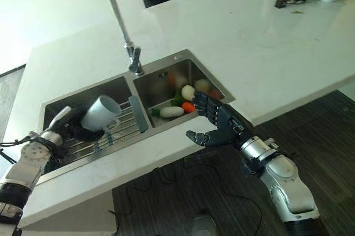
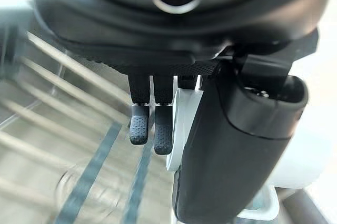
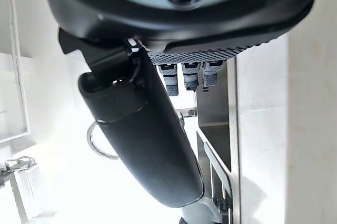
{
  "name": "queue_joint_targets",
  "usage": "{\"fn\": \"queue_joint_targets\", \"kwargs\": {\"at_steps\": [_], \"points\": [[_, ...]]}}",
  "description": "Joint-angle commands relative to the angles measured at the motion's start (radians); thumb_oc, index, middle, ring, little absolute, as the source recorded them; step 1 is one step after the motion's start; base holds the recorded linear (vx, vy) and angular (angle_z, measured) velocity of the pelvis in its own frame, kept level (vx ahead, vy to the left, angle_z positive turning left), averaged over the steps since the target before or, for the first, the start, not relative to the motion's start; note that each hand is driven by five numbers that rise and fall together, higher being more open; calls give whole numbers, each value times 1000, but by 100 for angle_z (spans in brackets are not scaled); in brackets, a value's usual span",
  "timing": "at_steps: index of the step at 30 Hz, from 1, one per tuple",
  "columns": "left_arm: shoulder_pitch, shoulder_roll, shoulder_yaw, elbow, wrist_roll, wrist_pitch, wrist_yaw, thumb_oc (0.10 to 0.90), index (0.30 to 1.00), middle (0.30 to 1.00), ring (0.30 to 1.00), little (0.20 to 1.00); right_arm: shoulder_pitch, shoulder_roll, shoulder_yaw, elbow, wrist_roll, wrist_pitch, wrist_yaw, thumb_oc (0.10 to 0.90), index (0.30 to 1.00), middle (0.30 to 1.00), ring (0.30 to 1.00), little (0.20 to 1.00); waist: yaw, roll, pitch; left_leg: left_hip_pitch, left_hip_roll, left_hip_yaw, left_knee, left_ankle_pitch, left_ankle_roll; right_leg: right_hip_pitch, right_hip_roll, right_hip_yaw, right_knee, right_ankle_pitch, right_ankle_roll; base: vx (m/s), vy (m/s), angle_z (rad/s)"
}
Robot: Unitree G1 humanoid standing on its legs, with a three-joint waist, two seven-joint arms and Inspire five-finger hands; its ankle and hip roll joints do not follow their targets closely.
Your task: Place the dishes in the dishwasher.
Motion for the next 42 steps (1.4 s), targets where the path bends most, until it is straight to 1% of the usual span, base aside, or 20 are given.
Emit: {"fn": "queue_joint_targets", "kwargs": {"at_steps": [1,6,10,13,15,19,22,24,26,28,31,32,33,34,36,38,39,40,41,42], "points": [[-61,108,127,-116,-34,-101,136,400,300,300,300,300,-42,53,-79,-123,-3,-123,-16,800,900,900,900,900,4,-30,-56,-54,10,-77,116,-149,1,65,-59,-58,-19,-105,106,-16,-30,20],[6,94,228,-262,-56,-150,222,400,300,300,300,300,-31,87,-96,-142,-16,-118,-29,800,900,900,900,900,29,-40,-57,-61,7,-100,116,-150,0,73,-66,-76,-19,-109,106,-1,-42,15],[71,65,314,-380,-78,-231,316,400,300,300,300,300,-15,125,-101,-163,-26,-126,-34,800,900,900,900,900,49,-48,-61,-65,3,-121,116,-152,1,79,-68,-88,-19,-117,103,7,-65,13],[142,12,366,-505,-53,-269,366,400,300,300,300,300,6,160,-104,-193,-38,-135,-46,800,900,900,900,900,71,-60,-63,-68,2,-141,116,-152,1,87,-67,-102,-19,-124,99,15,-160,19],[215,-54,409,-612,-32,-309,384,400,300,300,300,300,24,192,-111,-218,-38,-143,-61,800,900,900,900,900,94,-70,-61,-68,5,-158,116,-151,-2,95,-65,-118,-19,-132,93,14,-232,34],[336,-161,458,-725,-37,-373,408,400,300,300,300,300,57,220,-107,-256,-47,-167,-82,800,900,900,900,900,129,-81,-57,-74,16,-175,116,-141,-13,102,-57,-141,-19,-146,74,8,-194,23],[405,-232,481,-773,-68,-394,426,400,300,300,300,300,74,225,-107,-271,-47,-194,-89,800,900,900,900,900,153,-84,-46,-82,27,-184,116,-123,-29,107,-52,-160,-19,-154,60,-12,-168,35],[456,-287,490,-796,-126,-412,426,400,300,300,300,300,79,219,-104,-285,-43,-212,-95,800,900,900,900,900,181,-85,-32,-91,29,-202,116,-98,-47,111,-47,-176,-19,-159,48,-7,-184,33],[491,-322,488,-824,-133,-413,430,400,300,300,300,300,78,202,-102,-300,-35,-216,-105,800,900,900,900,900,205,-83,-14,-107,25,-229,116,-73,-61,112,-46,-186,-19,-161,37,-32,-143,46],[522,-347,485,-852,-148,-422,425,400,300,300,300,300,65,179,-97,-315,-33,-224,-118,800,900,900,900,900,239,-78,10,-143,24,-272,116,-46,-74,104,-43,-194,-19,-162,31,-147,-124,34],[538,-338,486,-881,-175,-430,432,400,300,300,300,300,50,161,-86,-317,-37,-239,-132,800,900,900,900,900,254,-64,28,-196,40,-284,116,-5,-89,85,-31,-207,-19,-158,26,-196,-87,58],[532,-323,484,-885,-217,-433,397,400,300,300,300,300,54,161,-85,-306,-54,-260,-162,800,900,900,900,900,248,-60,36,-227,90,-216,116,20,-109,97,-33,-246,-19,-161,30,-259,-134,76],[512,-314,469,-873,-245,-440,370,400,300,300,300,300,56,162,-86,-299,-70,-278,-192,800,900,900,900,900,236,-62,37,-227,123,-146,116,32,-112,107,-44,-289,-19,-156,34,-165,-121,137],[490,-304,455,-865,-267,-435,355,400,300,300,300,300,55,157,-86,-290,-74,-297,-204,800,900,900,900,900,226,-72,32,-191,133,-111,116,9,-116,123,-58,-307,-19,-170,43,-145,-39,230],[459,-296,439,-851,-282,-442,349,400,300,300,300,300,42,139,-100,-262,-62,-335,-194,800,900,900,900,900,219,-93,33,-123,117,-53,116,2,-93,125,-92,-346,-19,-156,46,-216,36,213],[440,-308,422,-843,-302,-463,318,400,300,300,300,300,26,119,-123,-233,-58,-364,-193,800,900,900,900,900,219,-118,33,-50,101,19,116,32,-79,119,-131,-393,-19,-129,44,-264,70,69],[432,-314,415,-840,-315,-474,296,400,300,300,300,300,24,115,-133,-220,-61,-376,-202,800,900,900,900,900,214,-126,37,-16,112,63,116,60,-85,125,-147,-416,-19,-122,41,-171,59,120],[429,-315,413,-838,-320,-476,293,400,300,300,300,300,23,115,-135,-216,-60,-381,-202,800,900,900,900,900,211,-128,39,-5,117,76,116,68,-87,128,-152,-424,-19,-120,39,-197,99,152],[413,-323,397,-835,-338,-483,266,400,300,300,300,300,25,117,-149,-203,-61,-400,-213,800,900,900,900,900,198,-140,36,44,158,157,119,99,-101,135,-177,-463,-19,-107,38,-195,177,136],[401,-324,384,-828,-343,-488,250,400,300,300,300,300,22,120,-154,-192,-64,-413,-222,800,900,900,900,900,195,-137,40,61,168,167,116,87,-109,146,-185,-489,-19,-92,48,-240,319,115]]}}
